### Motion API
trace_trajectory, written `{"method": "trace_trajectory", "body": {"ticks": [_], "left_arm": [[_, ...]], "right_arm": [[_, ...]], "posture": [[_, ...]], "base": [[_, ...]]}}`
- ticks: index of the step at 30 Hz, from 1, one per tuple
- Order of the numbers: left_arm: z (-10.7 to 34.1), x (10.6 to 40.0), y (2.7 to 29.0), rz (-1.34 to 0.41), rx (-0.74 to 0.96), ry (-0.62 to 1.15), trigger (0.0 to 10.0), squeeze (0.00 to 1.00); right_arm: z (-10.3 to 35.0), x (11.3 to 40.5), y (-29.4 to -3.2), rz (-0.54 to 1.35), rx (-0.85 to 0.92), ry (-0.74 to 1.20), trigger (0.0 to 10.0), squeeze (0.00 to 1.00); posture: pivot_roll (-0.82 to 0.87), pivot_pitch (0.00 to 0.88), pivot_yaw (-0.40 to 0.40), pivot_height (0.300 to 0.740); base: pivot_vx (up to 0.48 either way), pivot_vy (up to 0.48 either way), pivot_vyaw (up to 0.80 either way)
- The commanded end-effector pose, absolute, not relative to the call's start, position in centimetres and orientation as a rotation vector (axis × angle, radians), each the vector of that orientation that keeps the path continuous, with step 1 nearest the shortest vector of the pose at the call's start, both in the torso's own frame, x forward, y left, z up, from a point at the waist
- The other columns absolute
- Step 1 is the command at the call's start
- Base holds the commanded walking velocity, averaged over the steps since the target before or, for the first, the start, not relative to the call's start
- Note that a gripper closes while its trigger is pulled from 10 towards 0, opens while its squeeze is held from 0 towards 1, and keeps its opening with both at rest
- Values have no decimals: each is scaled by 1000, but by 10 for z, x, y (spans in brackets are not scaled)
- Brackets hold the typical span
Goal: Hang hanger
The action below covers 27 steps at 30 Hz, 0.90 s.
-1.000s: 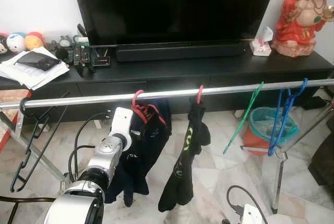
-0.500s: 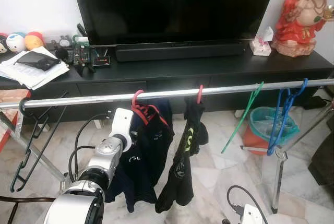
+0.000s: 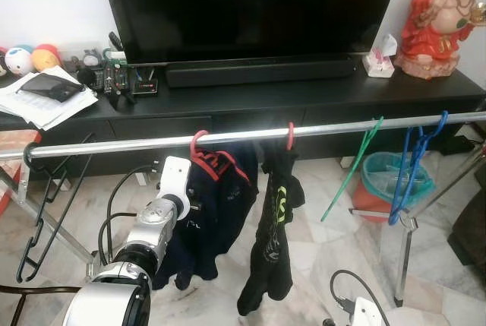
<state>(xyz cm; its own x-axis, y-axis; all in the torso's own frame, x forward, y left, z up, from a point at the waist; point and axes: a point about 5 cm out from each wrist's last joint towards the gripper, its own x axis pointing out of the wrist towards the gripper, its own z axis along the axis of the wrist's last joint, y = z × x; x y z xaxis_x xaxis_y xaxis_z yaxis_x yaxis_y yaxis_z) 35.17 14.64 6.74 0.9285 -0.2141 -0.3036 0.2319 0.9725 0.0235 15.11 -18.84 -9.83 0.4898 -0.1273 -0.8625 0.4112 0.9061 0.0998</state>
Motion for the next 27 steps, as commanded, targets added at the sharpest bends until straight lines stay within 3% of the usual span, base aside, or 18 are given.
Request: {"method": "trace_trajectory", "body": {"ticks": [1, 15, 16, 17, 18, 27], "left_arm": [[67, 352, 144, -240, 58, 307, 0, 0], [69, 351, 143, -216, 52, 268, 0, 0], [70, 351, 143, -216, 49, 253, 3569, 0], [72, 351, 143, -217, 46, 243, 3569, 0], [73, 351, 143, -217, 44, 224, 10000, 0], [78, 343, 143, -219, 27, 123, 10000, 0]], "right_arm": [[-99, 149, -190, -337, 310, 1014, 10000, 0], [-99, 149, -189, -334, 312, 1014, 10000, 0], [-99, 149, -188, -334, 313, 1015, 10000, 0], [-99, 149, -188, -334, 314, 1016, 10000, 0], [-99, 149, -188, -332, 314, 1016, 10000, 0], [-99, 149, -189, -320, 300, 1020, 10000, 0]], "posture": [[187, 21, -34, 736], [196, 26, -32, 736], [200, 22, -32, 736], [201, 22, -32, 736], [201, 23, -32, 736], [242, 1, -49, 736]], "base": [[0, 0, 0], [0, 0, 0], [0, 0, 0], [0, 0, 0], [0, 0, 0], [0, 0, 0]]}}
